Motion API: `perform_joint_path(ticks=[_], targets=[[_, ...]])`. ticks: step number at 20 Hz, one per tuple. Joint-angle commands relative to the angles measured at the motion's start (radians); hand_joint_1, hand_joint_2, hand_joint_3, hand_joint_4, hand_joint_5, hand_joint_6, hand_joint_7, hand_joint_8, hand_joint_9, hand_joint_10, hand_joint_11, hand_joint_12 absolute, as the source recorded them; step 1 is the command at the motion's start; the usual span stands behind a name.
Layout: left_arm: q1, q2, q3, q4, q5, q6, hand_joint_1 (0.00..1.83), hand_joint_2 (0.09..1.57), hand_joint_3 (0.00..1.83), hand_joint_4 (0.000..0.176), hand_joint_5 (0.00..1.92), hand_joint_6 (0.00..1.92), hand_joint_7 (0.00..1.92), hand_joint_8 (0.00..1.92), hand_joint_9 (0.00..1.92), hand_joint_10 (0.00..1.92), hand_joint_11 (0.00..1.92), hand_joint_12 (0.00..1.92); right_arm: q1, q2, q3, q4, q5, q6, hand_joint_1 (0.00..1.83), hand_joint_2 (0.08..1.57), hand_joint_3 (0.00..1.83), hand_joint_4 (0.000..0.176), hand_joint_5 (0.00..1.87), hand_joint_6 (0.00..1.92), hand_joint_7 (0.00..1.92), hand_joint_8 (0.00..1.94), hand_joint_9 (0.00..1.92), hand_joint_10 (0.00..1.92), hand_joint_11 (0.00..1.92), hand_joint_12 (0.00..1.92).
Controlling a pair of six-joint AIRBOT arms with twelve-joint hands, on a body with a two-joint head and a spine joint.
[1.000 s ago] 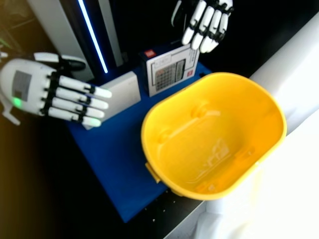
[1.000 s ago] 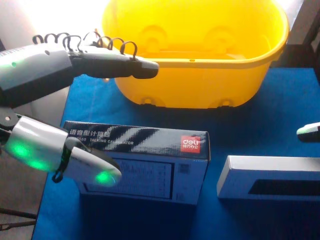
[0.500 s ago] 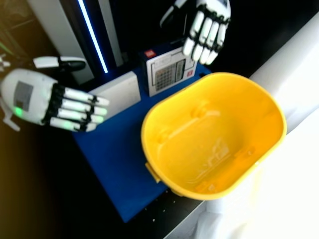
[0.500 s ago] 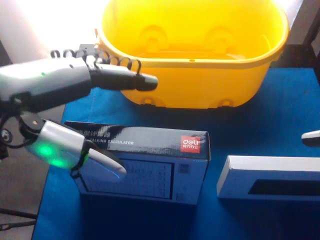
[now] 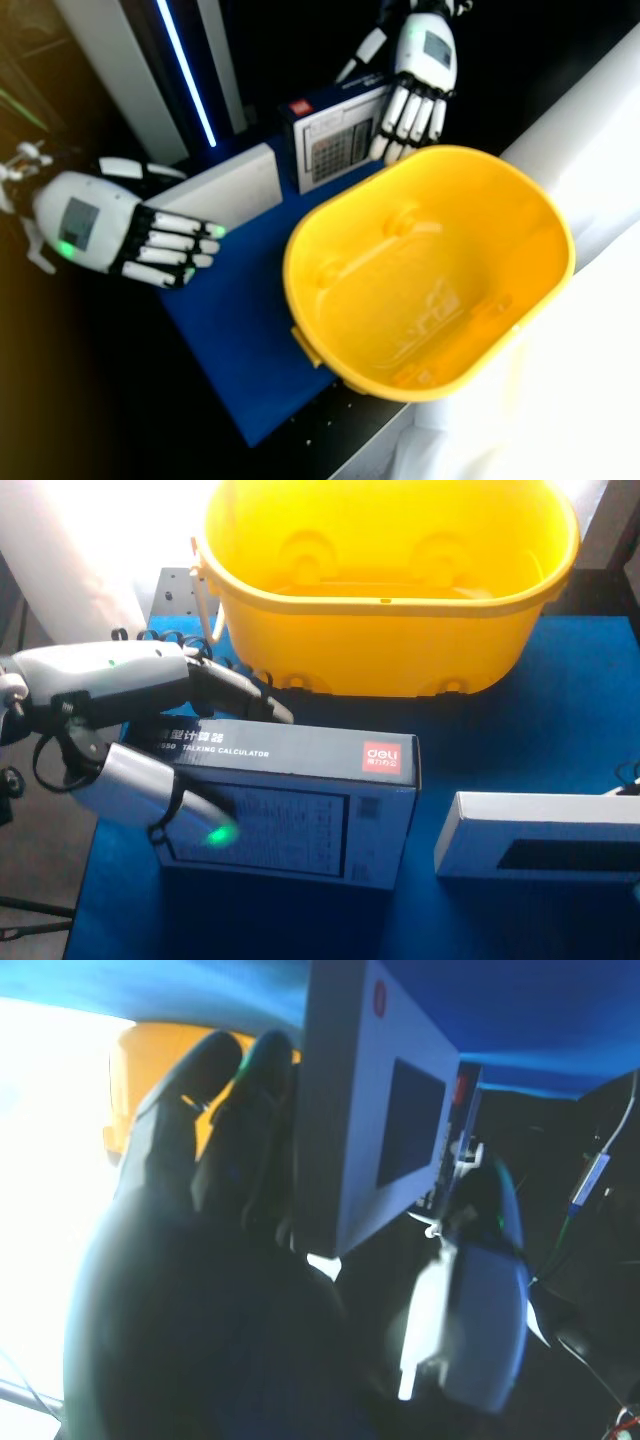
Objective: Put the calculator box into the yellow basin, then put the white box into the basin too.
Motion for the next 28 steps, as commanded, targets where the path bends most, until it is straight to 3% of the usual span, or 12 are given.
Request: perform_joint_path(ticks=[1,2,3,5,7,10,14,16,18,20,23,28], targets=[[-0.002,-0.005,0.0,-0.028,-0.108,-0.008,1.14,1.1,0.01,0.0,0.91,0.81,0.91,0.08,0.81,0.28,0.37,1.44,0.013,-0.001,0.001,-0.003,-0.113,0.01,1.2,1.15,0.0,0.013,0.91,1.12,0.91,1.09,0.88,0.96,0.66,1.54],[0.009,-0.002,0.003,-0.055,-0.138,-0.008,1.19,1.14,0.0,0.0,0.89,1.05,0.95,0.86,0.94,0.38,0.57,1.42,0.016,-0.001,0.001,-0.004,-0.115,0.01,1.33,1.15,0.0,0.0,0.88,1.15,0.88,1.13,0.87,1.22,0.73,1.52],[0.018,0.001,0.004,-0.077,-0.162,-0.008,1.33,1.15,0.0,0.0,0.8,1.14,0.91,1.04,0.92,1.11,0.75,1.4,0.018,-0.001,0.001,-0.006,-0.122,0.011,1.35,1.16,0.0,0.0,0.86,1.11,0.86,1.18,0.84,1.34,0.76,1.56],[0.043,0.011,0.006,-0.145,-0.244,-0.006,1.35,1.19,0.0,0.0,0.75,1.22,0.83,1.25,0.79,1.44,0.64,1.6,0.018,-0.002,-0.002,-0.013,-0.168,0.036,1.22,1.16,0.0,0.0,0.9,1.03,0.9,1.28,0.81,1.26,0.66,1.67],[0.052,0.021,0.006,-0.201,-0.324,0.003,1.36,1.18,0.0,0.0,0.8,1.09,0.86,1.22,0.81,1.44,0.65,1.62,0.017,-0.002,-0.012,-0.014,-0.225,0.047,1.21,1.15,0.0,0.0,0.91,1.02,0.94,1.19,0.81,1.2,0.6,1.65],[0.055,0.045,-0.006,-0.273,-0.457,0.042,1.35,1.18,0.0,0.0,0.8,1.2,0.87,1.18,0.77,1.43,0.56,1.57,0.017,-0.003,-0.032,-0.017,-0.309,0.053,1.2,1.15,0.0,0.002,0.9,1.05,0.93,1.19,0.84,1.12,0.64,1.56],[0.05,0.081,-0.036,-0.362,-0.621,0.146,1.36,1.16,0.0,0.0,0.78,1.2,0.9,1.08,0.85,1.34,0.65,1.43,0.018,-0.002,-0.044,-0.02,-0.373,0.054,1.2,1.15,0.0,0.03,0.92,1.09,0.94,1.1,0.93,1.04,0.79,1.47],[0.035,0.087,-0.038,-0.388,-0.681,0.178,1.36,1.17,0.0,0.0,0.73,1.2,0.89,1.14,0.85,1.36,0.69,1.43,0.022,0.001,-0.047,-0.019,-0.394,0.054,1.21,1.13,0.0,0.006,0.94,1.02,1.0,1.06,0.98,1.02,0.75,1.47],[0.001,0.088,-0.03,-0.405,-0.722,0.215,1.37,1.16,0.0,0.0,0.77,1.07,0.91,1.17,0.91,1.3,0.78,1.46,0.05,0.006,-0.045,-0.019,-0.395,0.054,1.37,1.11,0.0,0.0,0.94,0.92,1.0,0.98,0.91,1.29,0.74,1.46],[-0.056,0.071,-0.002,-0.405,-0.726,0.234,1.37,1.14,0.0,0.0,0.8,1.02,0.93,1.15,0.93,1.3,0.8,1.43,0.091,0.007,-0.042,-0.019,-0.404,0.054,1.38,1.11,0.0,0.0,0.95,0.92,0.99,0.99,0.92,1.26,0.75,1.42],[-0.148,0.011,0.066,-0.395,-0.689,0.235,1.35,1.2,0.0,0.0,0.73,1.23,0.81,1.3,0.8,1.38,0.71,1.34,0.131,-0.013,-0.026,-0.019,-0.404,0.051,1.37,1.12,0.0,0.0,0.97,0.99,0.97,0.99,0.86,1.24,0.65,1.31],[-0.346,-0.101,0.184,-0.309,-0.485,0.234,1.35,1.19,0.0,0.0,0.81,1.19,0.77,1.28,0.81,1.37,0.66,1.36,0.137,-0.038,-0.021,-0.024,-0.404,0.051,1.38,1.09,0.0,0.0,1.02,0.88,1.03,0.94,0.92,1.19,0.74,1.4]])
